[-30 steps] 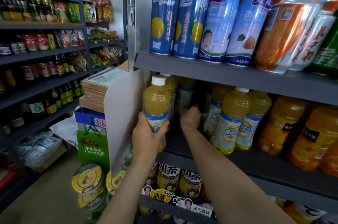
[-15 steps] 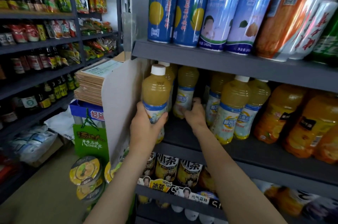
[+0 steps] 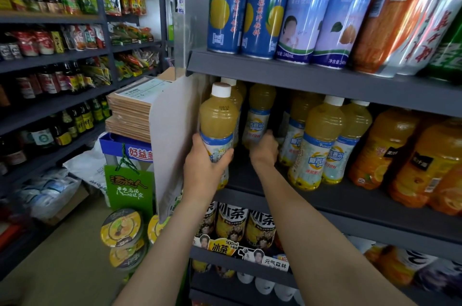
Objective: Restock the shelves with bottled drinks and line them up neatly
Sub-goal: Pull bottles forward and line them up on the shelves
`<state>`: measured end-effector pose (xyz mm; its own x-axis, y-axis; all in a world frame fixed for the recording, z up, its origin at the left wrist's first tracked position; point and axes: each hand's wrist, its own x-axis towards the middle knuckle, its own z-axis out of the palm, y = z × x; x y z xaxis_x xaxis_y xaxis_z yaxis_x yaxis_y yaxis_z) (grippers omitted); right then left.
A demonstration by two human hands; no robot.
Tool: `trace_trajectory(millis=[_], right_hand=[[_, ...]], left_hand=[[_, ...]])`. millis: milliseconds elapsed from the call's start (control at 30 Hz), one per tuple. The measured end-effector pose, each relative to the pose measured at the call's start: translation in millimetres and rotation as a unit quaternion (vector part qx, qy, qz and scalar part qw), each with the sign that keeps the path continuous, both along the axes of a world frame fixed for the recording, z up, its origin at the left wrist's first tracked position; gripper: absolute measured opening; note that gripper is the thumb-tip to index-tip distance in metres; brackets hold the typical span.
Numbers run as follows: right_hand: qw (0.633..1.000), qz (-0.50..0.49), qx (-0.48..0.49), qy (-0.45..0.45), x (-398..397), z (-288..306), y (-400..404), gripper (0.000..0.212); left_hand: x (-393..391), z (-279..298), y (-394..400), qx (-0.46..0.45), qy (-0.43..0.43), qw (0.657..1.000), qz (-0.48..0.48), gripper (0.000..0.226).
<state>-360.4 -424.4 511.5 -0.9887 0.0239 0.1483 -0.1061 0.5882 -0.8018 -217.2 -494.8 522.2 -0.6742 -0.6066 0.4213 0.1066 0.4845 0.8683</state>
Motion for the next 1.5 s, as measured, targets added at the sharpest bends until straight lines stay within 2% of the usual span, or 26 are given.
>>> trace_trajectory(millis=[100,200,267,333,400,467,533,600,733,900,1000,1133,1267,1400,1500], right_hand=[[1.000,-0.009,-0.004,-0.015,-6,5,-2,0.043],[1.000,-0.009,-0.001,-0.014,2,4,1,0.055],[0.998,0.008,-0.013,0.056,19,-2,9,0.058],[0.989,0.083,-0.032,0.115,39,-9,23,0.046],[0.978,0.188,-0.047,0.075,56,-13,41,0.038],[0.952,0.289,-0.103,-0.017,67,-9,60,0.044],[0.935,0.324,-0.129,-0.066,71,-6,68,0.053],[0.955,0.281,-0.093,-0.034,71,-5,65,0.055],[0.982,0.172,-0.072,0.039,67,-8,55,0.042],[0.989,0.113,-0.079,0.059,55,-13,36,0.052],[0.992,0.090,-0.070,0.052,43,-11,26,0.052],[0.996,0.070,-0.025,0.053,26,-9,19,0.056],[0.996,0.067,-0.001,0.055,19,-5,19,0.052],[0.996,0.079,-0.026,0.033,13,-1,23,0.049],[0.997,0.070,-0.016,0.034,17,-4,17,0.054]], left_hand=[[0,2,1,0.008,-0.004,1.000,0.006,0.048],[1,2,2,0.002,-0.003,1.000,0.016,0.048],[-1,2,5,0.000,0.000,1.000,0.012,0.049],[-5,3,11,-0.008,0.003,1.000,0.003,0.049],[-14,3,19,-0.018,0.007,1.000,-0.011,0.052],[-25,2,29,-0.022,0.011,0.999,-0.030,0.055],[-35,2,38,-0.015,0.014,0.999,-0.047,0.055],[-45,3,43,-0.004,0.010,0.998,-0.067,0.056],[-51,-1,38,-0.006,0.012,0.996,-0.091,0.057],[-23,-15,30,-0.075,0.053,0.994,0.058,0.047],[-21,-16,24,-0.068,0.000,0.993,0.095,0.055],[-31,-14,19,-0.067,-0.096,0.989,0.094,0.071],[-41,-18,13,-0.051,-0.133,0.984,0.107,0.071],[-44,-23,9,-0.072,-0.158,0.978,0.114,0.062],[-44,-21,9,-0.087,-0.171,0.974,0.116,0.060]])
